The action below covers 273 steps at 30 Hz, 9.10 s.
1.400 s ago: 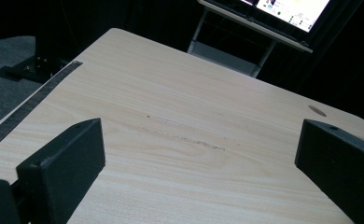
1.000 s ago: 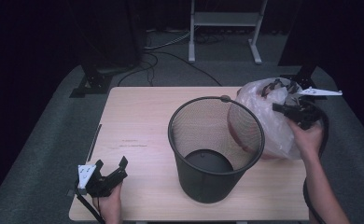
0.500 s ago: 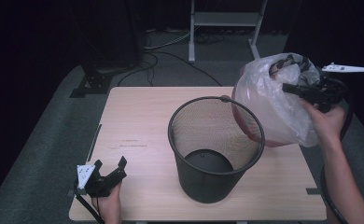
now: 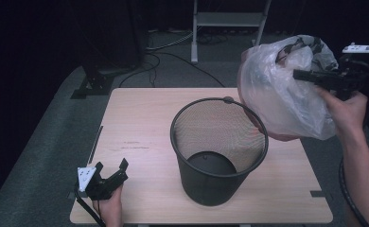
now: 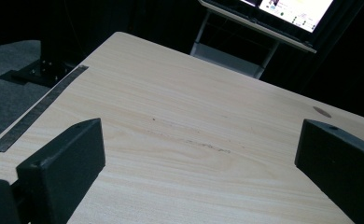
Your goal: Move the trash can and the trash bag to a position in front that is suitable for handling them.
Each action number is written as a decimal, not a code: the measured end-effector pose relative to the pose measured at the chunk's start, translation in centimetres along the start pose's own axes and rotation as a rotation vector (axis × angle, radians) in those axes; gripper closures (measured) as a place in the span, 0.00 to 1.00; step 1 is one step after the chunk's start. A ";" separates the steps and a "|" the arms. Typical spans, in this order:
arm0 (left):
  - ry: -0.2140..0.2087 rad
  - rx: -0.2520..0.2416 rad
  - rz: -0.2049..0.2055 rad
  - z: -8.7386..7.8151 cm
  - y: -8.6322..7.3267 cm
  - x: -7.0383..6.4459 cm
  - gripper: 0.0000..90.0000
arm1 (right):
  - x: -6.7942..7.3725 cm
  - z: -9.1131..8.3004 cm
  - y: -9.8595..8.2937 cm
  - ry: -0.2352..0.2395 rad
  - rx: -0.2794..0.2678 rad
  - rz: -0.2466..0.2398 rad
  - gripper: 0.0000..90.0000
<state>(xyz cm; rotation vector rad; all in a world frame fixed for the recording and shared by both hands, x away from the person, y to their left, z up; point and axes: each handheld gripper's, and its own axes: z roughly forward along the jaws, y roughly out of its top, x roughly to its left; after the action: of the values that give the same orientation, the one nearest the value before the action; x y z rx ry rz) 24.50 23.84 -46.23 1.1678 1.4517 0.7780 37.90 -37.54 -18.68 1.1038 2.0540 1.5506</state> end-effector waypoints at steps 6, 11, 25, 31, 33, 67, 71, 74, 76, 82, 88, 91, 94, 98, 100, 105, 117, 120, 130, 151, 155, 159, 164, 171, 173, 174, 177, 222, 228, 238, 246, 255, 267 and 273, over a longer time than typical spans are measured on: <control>0.001 0.005 0.003 0.1 0.0 0.0 0.01 | 0.8 -1.0 1.8 0.042 -0.005 -0.010 1.00; 0.004 0.003 0.001 0.0 0.0 0.0 0.01 | 1.6 -1.6 3.1 0.118 -0.008 -0.001 1.00; 0.002 -0.002 -0.003 0.0 0.0 0.0 0.01 | 6.1 -0.9 6.1 0.329 0.047 -0.051 1.00; 0.001 0.000 0.000 0.0 0.0 0.0 0.01 | 8.2 0.4 6.5 0.411 0.100 -0.077 1.00; 0.001 0.000 -0.002 0.0 0.0 0.0 0.01 | 9.0 1.0 6.6 0.438 0.122 -0.087 1.00; -0.001 -0.003 -0.009 0.0 0.2 0.1 0.01 | 15.1 7.6 5.4 0.529 0.364 -0.151 1.00; -0.001 -0.004 -0.006 -0.1 0.2 0.1 0.01 | 15.7 9.0 4.5 0.517 0.421 -0.163 1.00; -0.001 -0.005 -0.011 -0.1 0.2 0.2 0.01 | 16.0 10.1 3.9 0.508 0.455 -0.173 1.00; 0.000 -0.004 -0.011 -0.1 0.2 0.2 0.01 | 16.2 10.8 3.4 0.491 0.476 -0.184 1.00; -0.003 -0.003 -0.009 -0.1 0.2 0.2 0.01 | 16.7 12.8 1.9 0.454 0.550 -0.198 1.00; -0.001 -0.004 -0.011 -0.1 0.2 0.2 0.01 | 17.3 13.8 1.4 0.360 0.592 -0.260 1.00; -0.003 -0.004 -0.013 -0.1 0.2 0.2 0.01 | 17.6 13.9 1.4 0.320 0.606 -0.270 1.00; -0.002 -0.006 -0.015 -0.1 0.2 0.2 0.01 | 17.7 13.7 1.4 0.333 0.624 -0.273 1.00; -0.003 -0.007 -0.016 -0.1 0.3 0.2 0.01 | 18.1 13.1 1.6 0.361 0.649 -0.293 1.00; -0.003 -0.008 -0.016 -0.1 0.3 0.2 0.01 | 18.3 12.6 2.0 0.366 0.639 -0.294 1.00; -0.004 -0.009 -0.015 -0.1 0.3 0.1 0.01 | 18.6 10.6 3.7 0.386 0.575 -0.275 1.00; -0.009 -0.003 -0.010 0.0 0.2 -0.1 0.01 | 20.6 5.6 6.7 0.376 0.514 -0.302 1.00; -0.009 -0.004 -0.009 0.1 0.1 -0.2 0.01 | 21.0 5.0 6.9 0.351 0.494 -0.327 1.00; -0.003 -0.008 -0.015 -0.1 0.3 0.1 0.01 | 20.2 9.6 3.8 0.248 0.503 -0.380 1.00; -0.008 -0.004 -0.016 -0.1 0.2 0.1 0.01 | 19.5 15.1 -0.7 0.303 0.740 -0.411 0.99; -0.010 -0.001 -0.014 0.0 0.2 0.0 0.01 | 19.5 15.4 -1.1 0.312 0.775 -0.412 0.99; -0.008 -0.002 -0.016 0.0 0.2 0.1 0.01 | 19.8 15.7 -1.5 0.357 0.829 -0.424 0.99; -0.009 -0.003 -0.018 -0.1 0.2 0.1 0.01 | 20.5 16.2 -2.3 0.399 0.920 -0.446 0.99; -0.008 -0.004 -0.021 -0.1 0.2 0.1 0.01 | 20.1 16.2 -2.1 0.365 0.889 -0.442 0.99; -0.007 -0.004 -0.024 -0.1 0.2 0.2 0.01 | 20.0 15.9 -1.8 0.337 0.866 -0.444 0.99; -0.007 -0.004 -0.023 -0.1 0.2 0.2 0.01 | 19.9 15.8 -1.6 0.336 0.840 -0.425 0.99; -0.009 -0.003 -0.021 0.0 0.2 0.1 0.01 | 19.9 15.7 -1.5 0.374 0.824 -0.410 0.98; -0.017 -0.003 -0.019 0.0 0.2 -0.1 0.01 | 21.7 15.4 0.6 0.317 0.752 -0.503 1.00; -0.016 -0.005 -0.020 -0.1 0.2 -0.1 0.01 | 22.0 16.5 0.6 0.255 0.716 -0.530 1.00; -0.016 -0.010 -0.028 -0.2 0.3 0.1 0.01 | 18.9 18.8 0.2 0.089 0.740 -0.520 1.00; -0.017 -0.012 -0.027 -0.1 0.3 0.0 0.01 | 16.4 18.3 -0.1 -0.010 0.757 -0.487 1.00; -0.017 -0.011 -0.023 -0.2 0.3 0.0 0.01 | 17.9 17.5 1.1 0.035 0.727 -0.524 1.00; -0.017 -0.008 -0.019 -0.1 0.3 -0.1 0.01 | 15.2 16.9 -0.1 0.057 0.719 -0.422 1.00; -0.018 -0.006 -0.017 -0.1 0.2 -0.2 0.01 | 17.5 15.8 0.0 0.162 0.727 -0.472 0.99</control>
<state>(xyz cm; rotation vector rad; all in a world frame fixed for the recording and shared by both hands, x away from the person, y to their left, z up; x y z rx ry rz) 24.46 23.72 -45.93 1.1536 1.4420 0.7584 37.26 -14.05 -21.06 0.6062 2.8265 0.6883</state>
